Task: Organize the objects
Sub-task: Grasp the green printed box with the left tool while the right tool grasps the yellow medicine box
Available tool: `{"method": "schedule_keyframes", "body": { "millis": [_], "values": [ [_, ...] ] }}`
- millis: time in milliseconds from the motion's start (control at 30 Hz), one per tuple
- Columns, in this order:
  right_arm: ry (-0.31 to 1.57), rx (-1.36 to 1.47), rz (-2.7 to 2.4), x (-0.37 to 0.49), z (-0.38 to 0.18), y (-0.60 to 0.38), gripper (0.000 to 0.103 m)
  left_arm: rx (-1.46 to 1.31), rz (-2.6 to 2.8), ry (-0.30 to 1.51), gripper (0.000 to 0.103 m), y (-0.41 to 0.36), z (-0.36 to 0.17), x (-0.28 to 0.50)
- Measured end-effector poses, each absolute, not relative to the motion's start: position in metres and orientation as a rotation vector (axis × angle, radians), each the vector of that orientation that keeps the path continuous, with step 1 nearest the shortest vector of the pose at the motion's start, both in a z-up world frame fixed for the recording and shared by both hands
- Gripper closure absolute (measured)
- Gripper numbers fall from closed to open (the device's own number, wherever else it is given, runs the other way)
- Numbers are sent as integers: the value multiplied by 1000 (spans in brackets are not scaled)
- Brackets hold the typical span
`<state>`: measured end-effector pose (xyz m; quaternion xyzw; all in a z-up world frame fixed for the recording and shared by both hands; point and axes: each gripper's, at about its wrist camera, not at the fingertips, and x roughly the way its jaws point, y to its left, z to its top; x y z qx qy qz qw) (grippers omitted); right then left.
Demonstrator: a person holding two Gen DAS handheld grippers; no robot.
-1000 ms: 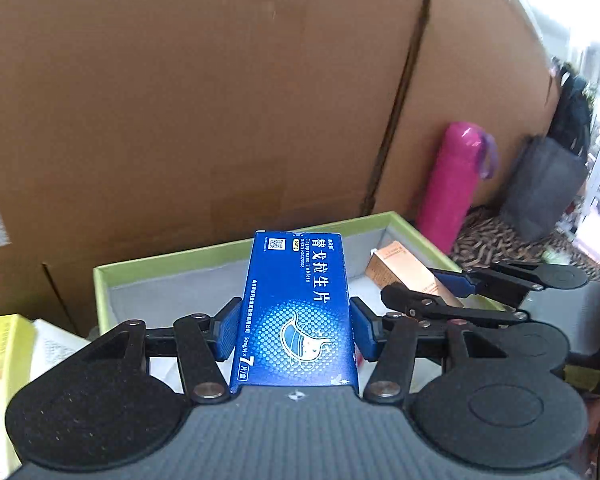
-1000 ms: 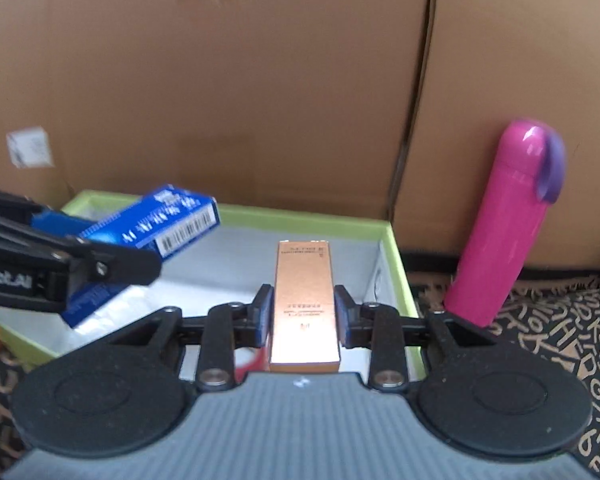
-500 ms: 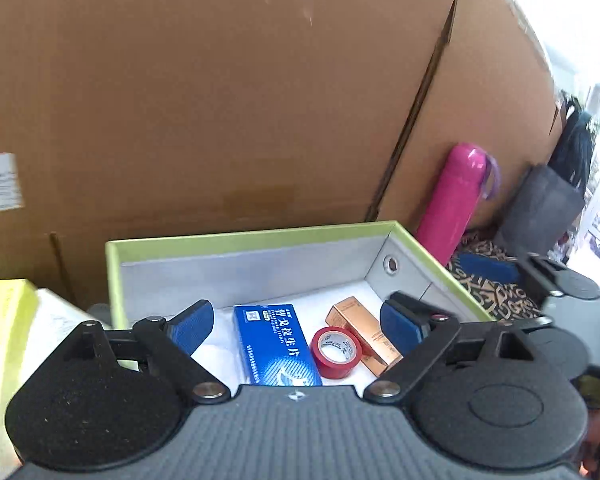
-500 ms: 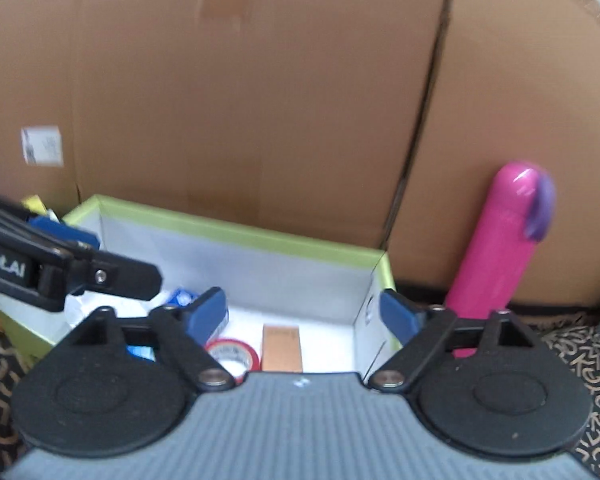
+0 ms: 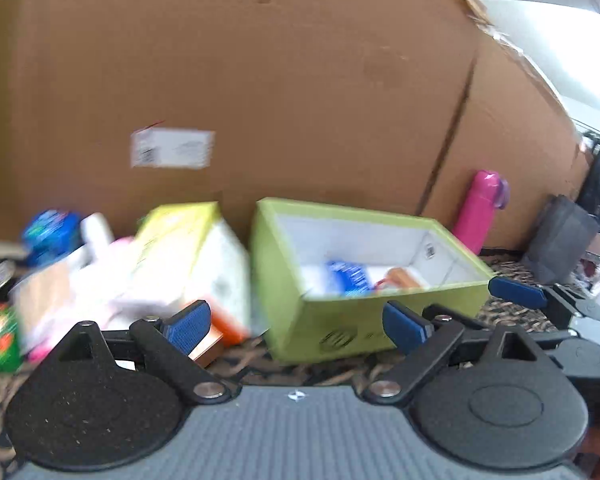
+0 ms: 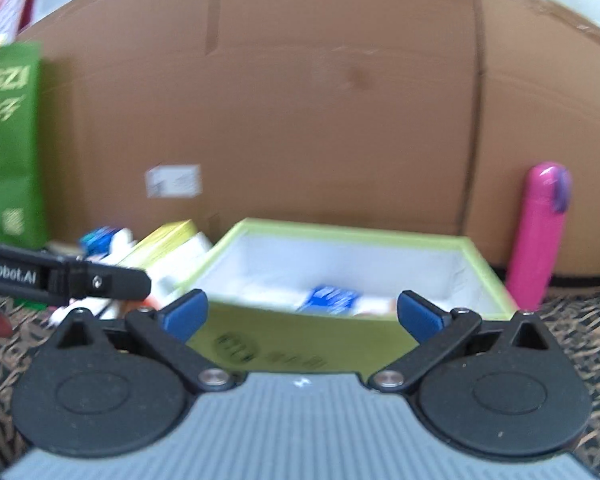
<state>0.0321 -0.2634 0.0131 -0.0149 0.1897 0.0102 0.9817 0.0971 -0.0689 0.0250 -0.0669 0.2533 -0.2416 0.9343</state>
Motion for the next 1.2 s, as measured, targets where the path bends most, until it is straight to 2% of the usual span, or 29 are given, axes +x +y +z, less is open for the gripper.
{"method": "schedule_keyframes", "body": {
  "millis": [333,500,700,733,833,1000,1167,1200],
  "values": [
    [479,-43,260,33,-23,-165,0,-154,-210,600,7,42,-14,87],
    [490,-28,276,23,-19,-154,0,-134,-59,599,7,90,-23,118],
    [467,-40,275,35,-7,-136,0,-65,-38,659,7,100,-41,164],
    [461,-50,275,39,-6,-131,0,-29,-33,646,9,96,-42,166],
    [447,-89,268,56,1,-111,0,20,-51,633,38,92,-41,164],
    [431,-178,196,106,3,-69,8,-62,-119,643,38,99,-37,145],
    [487,-236,11,164,-17,-46,8,-40,-131,621,38,98,-41,138],
    [494,-248,-18,171,-22,-46,15,-37,-135,619,38,98,-42,140]
  ]
}}
